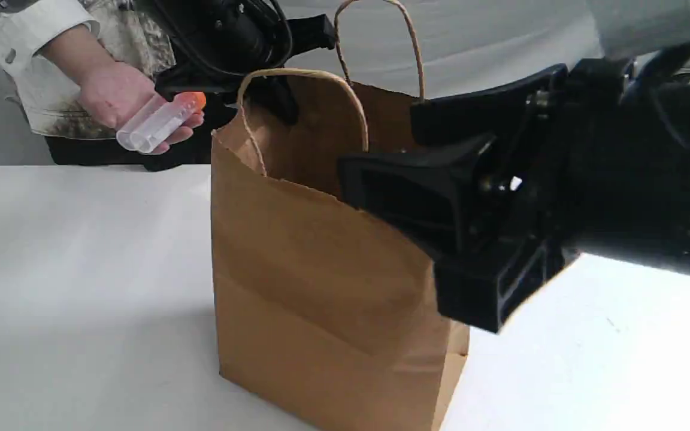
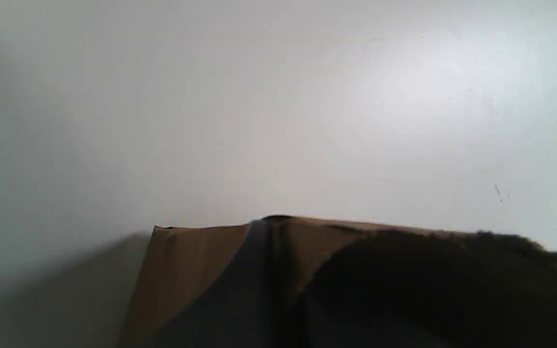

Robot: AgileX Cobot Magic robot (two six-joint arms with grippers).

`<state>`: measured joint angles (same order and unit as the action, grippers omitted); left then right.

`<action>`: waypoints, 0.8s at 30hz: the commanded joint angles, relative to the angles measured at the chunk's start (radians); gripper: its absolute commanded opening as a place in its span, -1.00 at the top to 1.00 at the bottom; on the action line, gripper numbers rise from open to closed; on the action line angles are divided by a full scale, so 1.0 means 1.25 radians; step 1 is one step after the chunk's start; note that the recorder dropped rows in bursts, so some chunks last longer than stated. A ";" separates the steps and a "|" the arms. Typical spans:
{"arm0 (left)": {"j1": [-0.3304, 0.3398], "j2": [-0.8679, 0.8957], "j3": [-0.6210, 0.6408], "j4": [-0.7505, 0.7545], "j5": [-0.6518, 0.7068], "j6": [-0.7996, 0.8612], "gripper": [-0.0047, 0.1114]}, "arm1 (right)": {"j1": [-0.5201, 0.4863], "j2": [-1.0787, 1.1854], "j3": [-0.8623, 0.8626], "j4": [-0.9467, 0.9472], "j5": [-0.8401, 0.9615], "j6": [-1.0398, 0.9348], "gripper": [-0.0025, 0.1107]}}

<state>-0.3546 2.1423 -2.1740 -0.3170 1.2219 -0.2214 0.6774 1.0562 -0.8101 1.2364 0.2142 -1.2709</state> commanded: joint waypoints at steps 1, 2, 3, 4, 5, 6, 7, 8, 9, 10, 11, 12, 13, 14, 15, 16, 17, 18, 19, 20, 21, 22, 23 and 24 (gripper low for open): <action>-0.004 -0.009 0.001 0.001 -0.001 -0.002 0.92 | 0.001 0.046 -0.005 0.021 -0.037 -0.026 -0.16; -0.004 -0.009 0.001 0.001 -0.001 -0.002 0.92 | 0.001 0.069 -0.005 0.022 -0.032 -0.027 -0.16; -0.004 -0.009 0.001 0.001 -0.001 -0.002 0.92 | 0.001 0.085 -0.007 0.024 -0.021 -0.027 -0.16; -0.004 -0.009 0.001 0.001 -0.001 -0.002 0.92 | 0.001 0.104 -0.015 0.024 0.000 -0.027 -0.16; -0.004 -0.009 0.001 0.001 -0.001 -0.002 0.92 | 0.001 0.126 -0.026 0.024 0.011 -0.027 -0.16; -0.004 -0.009 0.001 0.001 -0.001 -0.002 0.92 | 0.001 0.146 -0.039 0.024 0.012 -0.028 -0.15; -0.004 -0.009 0.001 0.001 -0.001 -0.002 0.92 | 0.001 0.162 -0.052 0.024 0.012 -0.030 -0.13; -0.004 -0.009 0.001 0.001 -0.001 -0.002 0.92 | 0.001 0.174 -0.068 0.024 0.012 -0.031 -0.07; -0.004 -0.009 0.001 0.001 -0.001 -0.002 0.92 | 0.001 0.183 -0.085 0.024 0.009 -0.031 0.02; -0.004 -0.009 0.001 0.001 -0.001 -0.002 0.92 | 0.001 0.185 -0.097 0.024 0.009 -0.031 0.11; -0.004 -0.009 0.001 0.001 -0.001 -0.002 0.92 | 0.001 0.185 -0.111 0.024 0.008 -0.031 0.28; -0.004 -0.009 0.001 -0.002 -0.001 -0.002 0.92 | 0.001 0.185 -0.119 0.024 0.007 -0.031 0.44; -0.004 -0.009 0.001 -0.002 -0.001 -0.002 0.92 | 0.001 0.183 -0.123 0.024 0.007 -0.031 0.57; -0.004 -0.009 0.001 -0.002 -0.001 -0.004 0.92 | 0.001 0.183 -0.125 0.024 0.015 -0.031 0.74; -0.004 -0.009 0.001 -0.002 -0.001 -0.005 0.92 | 0.001 0.183 -0.125 0.023 0.034 -0.031 0.90; -0.004 -0.009 0.001 -0.002 -0.001 -0.005 0.92 | 0.001 0.183 -0.125 0.019 0.053 -0.031 0.95; -0.004 -0.009 -0.001 -0.002 -0.001 -0.005 0.92 | 0.001 0.183 -0.125 0.013 0.086 -0.031 0.96; -0.004 -0.011 -0.001 0.002 -0.001 -0.005 0.92 | 0.001 0.183 -0.125 -0.001 0.132 -0.031 0.96; -0.004 -0.010 -0.001 0.016 -0.001 -0.005 0.92 | 0.001 0.183 -0.125 -0.013 0.180 -0.031 0.96; -0.004 -0.010 -0.001 0.043 -0.001 -0.013 0.92 | 0.001 0.183 -0.125 -0.018 0.230 -0.031 0.96; -0.004 -0.010 -0.001 0.058 -0.001 -0.020 0.92 | 0.001 0.183 -0.125 -0.022 0.268 -0.035 0.96; -0.004 -0.010 -0.001 0.061 -0.001 -0.031 0.92 | 0.001 0.183 -0.125 -0.032 0.300 -0.035 0.96; -0.004 -0.010 -0.001 0.061 -0.001 -0.033 0.92 | 0.001 0.178 -0.125 -0.050 0.331 -0.035 0.96; -0.004 -0.010 -0.001 0.061 -0.001 -0.033 0.92 | 0.001 0.169 -0.125 -0.078 0.345 -0.030 0.96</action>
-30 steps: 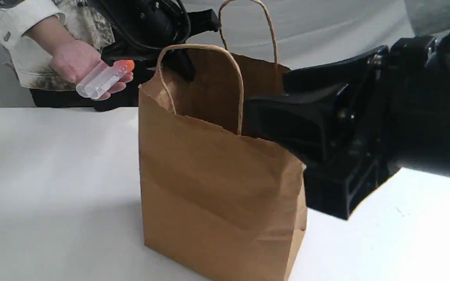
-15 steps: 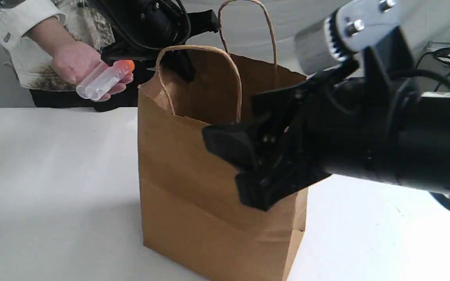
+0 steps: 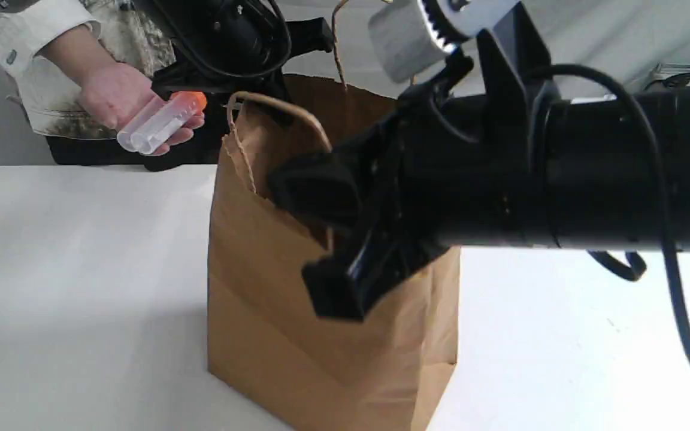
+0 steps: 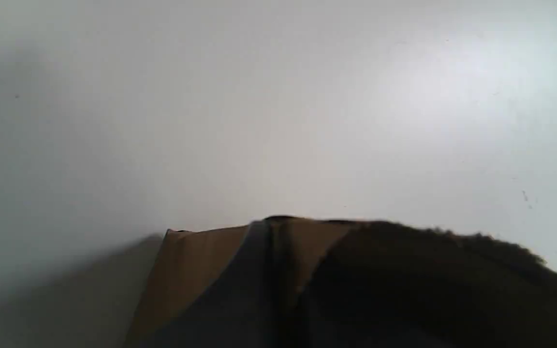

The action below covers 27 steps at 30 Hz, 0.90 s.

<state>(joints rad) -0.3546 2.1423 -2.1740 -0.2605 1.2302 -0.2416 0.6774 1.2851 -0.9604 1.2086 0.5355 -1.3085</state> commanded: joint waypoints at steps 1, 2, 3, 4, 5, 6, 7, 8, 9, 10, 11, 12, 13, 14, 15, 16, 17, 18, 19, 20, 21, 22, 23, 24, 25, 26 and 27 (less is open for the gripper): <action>-0.004 -0.012 -0.001 0.016 -0.007 -0.016 0.92 | 0.001 -0.024 -0.005 -0.071 0.088 0.006 0.96; -0.004 -0.014 -0.001 0.013 -0.007 -0.018 0.92 | 0.001 -0.038 -0.005 -0.082 0.085 0.012 0.96; -0.004 -0.016 0.001 0.013 -0.007 -0.018 0.92 | -0.001 -0.056 -0.005 -0.100 0.064 0.016 0.96; -0.004 -0.018 0.001 0.013 -0.007 -0.020 0.92 | -0.001 -0.073 -0.005 -0.110 0.045 0.022 0.96; -0.004 -0.022 0.001 0.013 -0.007 -0.022 0.92 | -0.001 -0.096 -0.005 -0.129 0.012 0.034 0.96; -0.002 -0.028 0.001 0.014 -0.007 -0.027 0.92 | -0.001 -0.123 -0.005 -0.149 -0.026 0.046 0.96; -0.002 -0.033 0.008 0.013 -0.007 -0.031 0.92 | -0.001 -0.139 -0.005 -0.155 -0.051 0.048 0.96; -0.002 -0.042 0.018 0.013 -0.007 -0.031 0.92 | -0.001 -0.157 -0.005 -0.157 -0.082 0.048 0.96; -0.002 -0.051 0.033 0.013 -0.007 -0.031 0.92 | -0.001 -0.170 -0.005 -0.157 -0.110 0.048 0.96; -0.002 -0.060 0.052 0.013 -0.007 -0.031 0.92 | -0.001 -0.176 -0.005 -0.157 -0.131 0.048 0.96; -0.002 -0.070 0.071 0.016 -0.007 -0.031 0.92 | -0.001 -0.183 -0.005 -0.157 -0.150 0.048 0.96; 0.001 -0.085 0.104 0.016 -0.007 -0.031 0.92 | -0.001 -0.184 -0.005 -0.157 -0.163 0.048 0.96; 0.005 -0.097 0.127 0.014 -0.007 -0.031 0.92 | -0.001 -0.184 -0.005 -0.157 -0.170 0.048 0.96; 0.011 -0.111 0.152 0.011 -0.007 -0.031 0.92 | -0.001 -0.180 -0.005 -0.159 -0.174 0.048 0.96; 0.021 -0.125 0.183 0.005 -0.007 -0.031 0.92 | -0.001 -0.176 -0.006 -0.161 -0.183 0.048 0.96; 0.031 -0.139 0.213 -0.004 -0.007 -0.031 0.92 | -0.001 -0.169 -0.006 -0.161 -0.199 0.048 0.96; 0.042 -0.150 0.237 -0.015 -0.007 -0.031 0.92 | -0.001 -0.159 -0.006 -0.165 -0.222 0.048 0.96; 0.052 -0.164 0.263 -0.021 -0.007 -0.031 0.92 | -0.001 -0.150 -0.006 -0.165 -0.250 0.048 0.96; 0.060 -0.174 0.286 -0.022 -0.007 -0.031 0.92 | -0.001 -0.140 -0.006 -0.165 -0.276 0.048 0.96; 0.068 -0.185 0.306 -0.022 -0.007 -0.031 0.92 | -0.001 -0.127 -0.006 -0.165 -0.302 0.048 0.96; 0.071 -0.195 0.323 -0.022 -0.007 -0.031 0.92 | -0.001 -0.117 -0.010 -0.165 -0.321 0.048 0.96; 0.076 -0.203 0.337 -0.027 -0.007 -0.030 0.92 | -0.003 -0.100 -0.019 -0.166 -0.321 0.046 0.96; 0.077 -0.208 0.348 -0.029 -0.007 -0.025 0.92 | -0.007 -0.083 -0.030 -0.166 -0.316 0.046 0.96; 0.077 -0.215 0.359 -0.035 -0.007 -0.014 0.92 | -0.012 -0.063 -0.051 -0.166 -0.312 0.046 0.96; 0.077 -0.215 0.368 -0.040 -0.007 -0.012 0.92 | -0.015 -0.047 -0.064 -0.166 -0.312 0.046 0.96; 0.077 -0.215 0.377 -0.050 -0.007 -0.012 0.92 | -0.021 -0.026 -0.086 -0.166 -0.312 0.044 0.96; 0.077 -0.215 0.381 -0.060 -0.007 -0.012 0.92 | -0.029 -0.008 -0.105 -0.166 -0.312 0.044 0.96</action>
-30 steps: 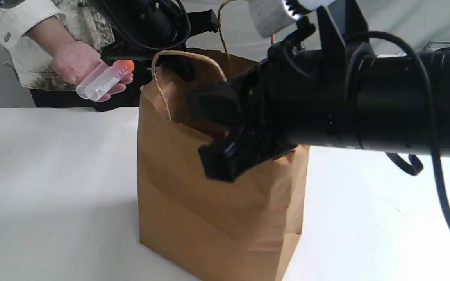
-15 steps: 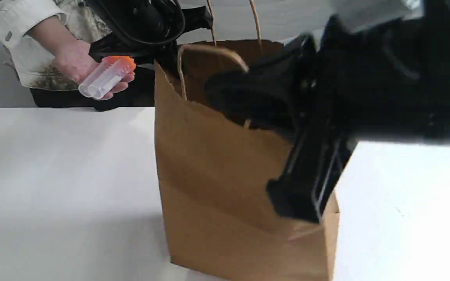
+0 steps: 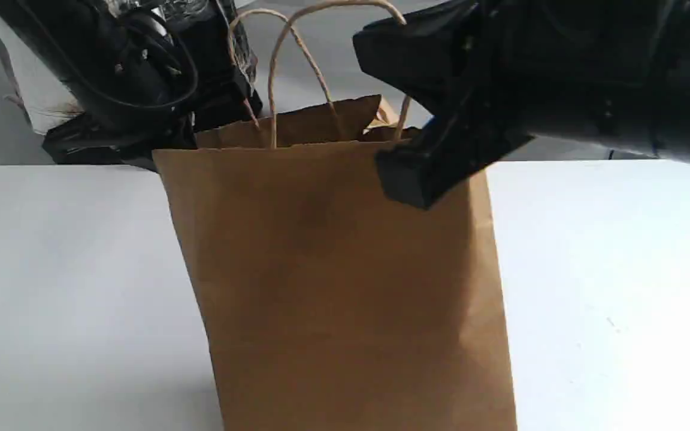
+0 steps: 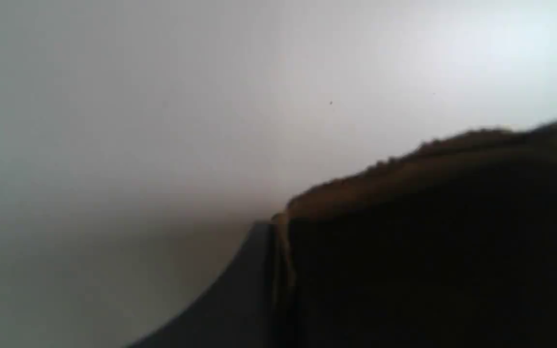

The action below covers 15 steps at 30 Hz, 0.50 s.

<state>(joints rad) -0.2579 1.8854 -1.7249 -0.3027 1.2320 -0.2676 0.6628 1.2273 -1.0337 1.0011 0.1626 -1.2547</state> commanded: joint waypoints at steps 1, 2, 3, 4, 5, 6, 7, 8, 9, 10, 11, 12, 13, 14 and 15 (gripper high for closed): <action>0.000 -0.010 0.030 -0.034 -0.009 0.010 0.92 | -0.024 0.056 -0.075 0.000 -0.014 0.001 0.96; -0.001 -0.008 0.036 -0.036 -0.009 0.012 0.92 | -0.032 0.072 -0.097 -0.001 -0.011 0.001 0.96; -0.001 -0.008 0.040 -0.037 -0.009 0.012 0.92 | -0.042 0.087 -0.117 -0.001 -0.005 0.001 0.96; -0.001 -0.008 0.045 -0.037 -0.009 0.012 0.92 | -0.050 0.100 -0.133 -0.001 0.006 0.001 0.96; -0.001 -0.008 0.049 -0.037 -0.009 0.012 0.92 | -0.061 0.116 -0.151 -0.001 0.016 0.001 0.96; 0.000 -0.008 0.048 -0.037 -0.009 0.012 0.92 | -0.074 0.132 -0.171 0.000 0.032 0.001 0.96; 0.000 -0.008 0.048 -0.037 -0.009 0.013 0.92 | -0.085 0.148 -0.184 0.000 0.045 0.001 0.96; 0.000 -0.008 0.048 -0.037 -0.009 0.015 0.92 | -0.095 0.163 -0.198 0.002 0.065 0.001 0.96; 0.000 -0.008 0.048 -0.037 -0.009 0.015 0.92 | -0.103 0.175 -0.211 0.002 0.088 0.001 0.96; 0.000 -0.008 0.048 -0.037 -0.009 0.015 0.92 | -0.108 0.182 -0.217 0.002 0.099 0.001 0.96; 0.000 -0.008 0.048 -0.037 -0.009 0.018 0.92 | -0.112 0.188 -0.224 0.002 0.113 0.001 0.96; 0.000 -0.008 0.048 -0.037 -0.009 0.023 0.92 | -0.114 0.195 -0.226 0.002 0.115 0.001 0.96; 0.000 -0.008 0.048 -0.037 -0.009 0.029 0.92 | -0.114 0.195 -0.226 0.002 0.111 0.001 0.96; 0.000 -0.008 0.048 -0.037 -0.009 0.031 0.92 | -0.114 0.195 -0.226 0.002 0.109 0.001 0.96; 0.000 -0.008 0.048 -0.037 -0.009 0.031 0.92 | -0.114 0.195 -0.226 0.000 0.109 0.001 0.96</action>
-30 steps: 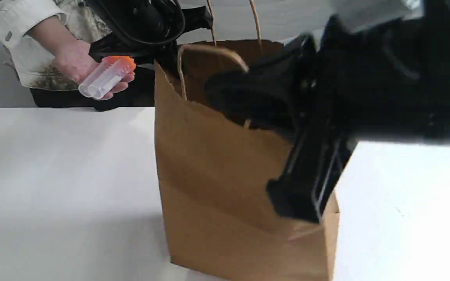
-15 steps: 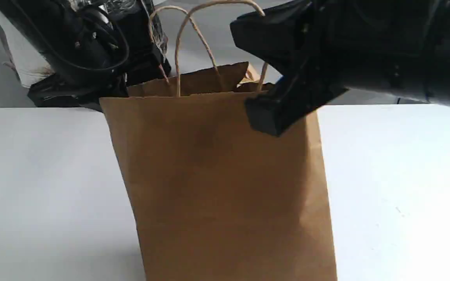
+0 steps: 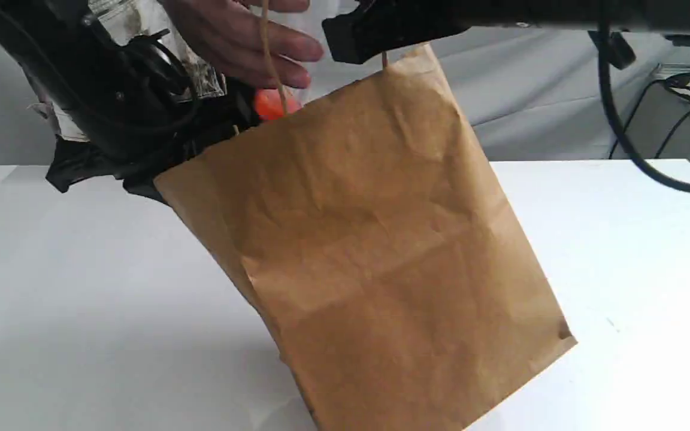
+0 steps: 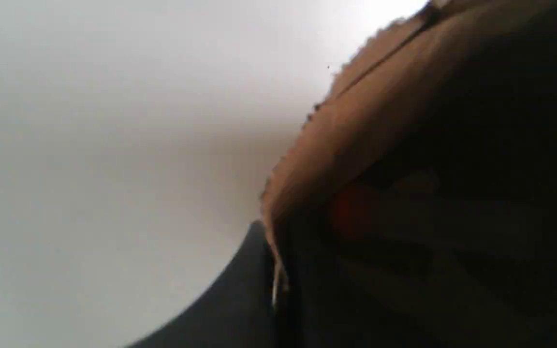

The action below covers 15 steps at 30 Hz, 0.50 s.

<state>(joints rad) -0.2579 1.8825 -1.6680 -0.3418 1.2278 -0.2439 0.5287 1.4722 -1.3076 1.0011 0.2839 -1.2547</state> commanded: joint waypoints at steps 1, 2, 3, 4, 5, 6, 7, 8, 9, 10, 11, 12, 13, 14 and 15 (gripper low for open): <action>0.000 -0.006 0.003 -0.006 -0.005 0.012 0.92 | -0.007 -0.001 -0.007 0.000 0.012 0.001 0.96; 0.002 -0.006 0.003 -0.006 -0.005 0.014 0.92 | -0.007 -0.001 -0.007 0.000 0.012 0.001 0.96; 0.002 -0.006 0.003 -0.006 -0.005 0.014 0.92 | -0.007 -0.001 -0.007 0.000 0.012 0.001 0.96; 0.004 -0.006 0.003 -0.002 -0.005 0.016 0.92 | -0.007 0.001 -0.007 0.000 0.014 0.001 0.96; 0.007 -0.006 0.003 -0.001 -0.005 0.023 0.92 | -0.007 0.001 -0.007 0.000 0.016 0.001 0.96; 0.009 -0.006 0.003 0.003 -0.005 0.034 0.92 | -0.007 0.001 -0.007 0.002 0.020 0.003 0.96; 0.014 -0.006 0.003 0.008 -0.005 0.037 0.92 | -0.007 0.001 -0.007 0.002 0.024 0.003 0.96; 0.018 -0.006 0.001 0.012 -0.005 0.039 0.92 | -0.007 0.001 -0.007 0.002 0.034 0.003 0.96; 0.025 -0.006 -0.002 0.012 -0.005 0.046 0.92 | -0.007 -0.001 -0.007 0.002 0.048 0.006 0.96; 0.032 -0.006 -0.008 0.012 -0.005 0.056 0.92 | -0.007 -0.005 -0.007 0.002 0.066 0.006 0.96; 0.041 -0.006 -0.019 0.010 -0.005 0.056 0.92 | -0.007 -0.009 -0.007 0.001 0.085 0.008 0.96; 0.049 -0.006 -0.030 0.008 -0.005 0.059 0.92 | -0.007 -0.015 -0.005 -0.001 0.116 0.008 0.96; 0.057 -0.006 -0.047 0.007 -0.005 0.060 0.92 | -0.007 -0.020 -0.003 -0.001 0.131 0.008 0.96; 0.065 -0.006 -0.063 0.007 -0.005 0.063 0.92 | -0.007 -0.028 -0.003 -0.001 0.154 0.010 0.96; 0.071 -0.006 -0.084 0.007 -0.005 0.071 0.92 | -0.007 -0.032 -0.003 -0.009 0.169 0.019 0.96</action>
<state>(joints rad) -0.1822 1.8843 -1.7404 -0.3361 1.2274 -0.1720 0.5287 1.4539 -1.3094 0.9973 0.4430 -1.2445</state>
